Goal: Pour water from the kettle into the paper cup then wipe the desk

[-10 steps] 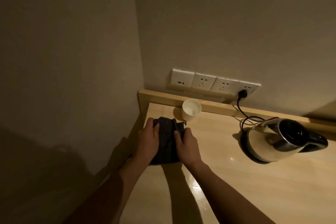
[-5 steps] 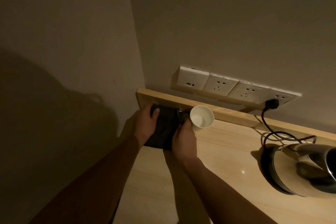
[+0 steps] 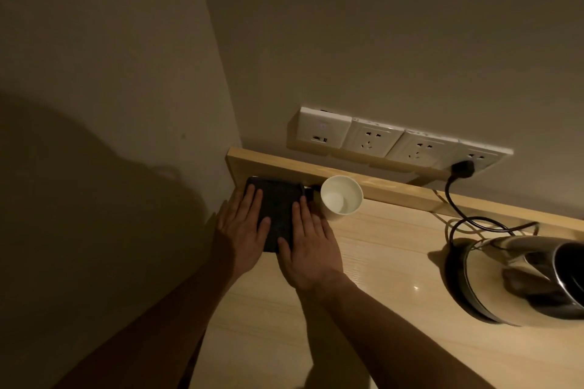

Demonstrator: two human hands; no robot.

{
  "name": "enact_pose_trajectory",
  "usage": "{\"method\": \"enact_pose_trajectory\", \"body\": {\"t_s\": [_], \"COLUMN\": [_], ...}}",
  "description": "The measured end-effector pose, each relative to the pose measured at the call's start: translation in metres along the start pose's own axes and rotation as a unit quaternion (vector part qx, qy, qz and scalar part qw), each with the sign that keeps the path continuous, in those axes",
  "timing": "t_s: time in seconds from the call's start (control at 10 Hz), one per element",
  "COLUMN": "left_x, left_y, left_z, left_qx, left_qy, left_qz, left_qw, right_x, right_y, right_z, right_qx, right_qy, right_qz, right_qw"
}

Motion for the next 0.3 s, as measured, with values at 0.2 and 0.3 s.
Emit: {"method": "enact_pose_trajectory", "body": {"t_s": [0.2,0.3], "left_x": [-0.003,-0.014], "left_y": [-0.022,-0.057], "left_z": [-0.015,-0.032], "left_qx": [0.031,0.049], "left_qy": [0.013,0.030], "left_qz": [-0.013,0.018], "left_qw": [0.999,0.998], "right_x": [-0.003,-0.007], "right_y": [-0.033,-0.064], "right_z": [0.005,0.002], "right_qx": [-0.012,-0.007], "right_qy": [0.019,-0.003], "right_qz": [0.020,0.027], "right_qw": [1.000,1.000]}}
Point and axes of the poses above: each hand's wrist, its own y-axis towards the middle knuckle, its own z-axis out of the palm, x = y × z, the point moved 8 cm from there along y, towards the middle knuckle, and after that the axes turned 2 degrees about -x, right-handed, at the moved point
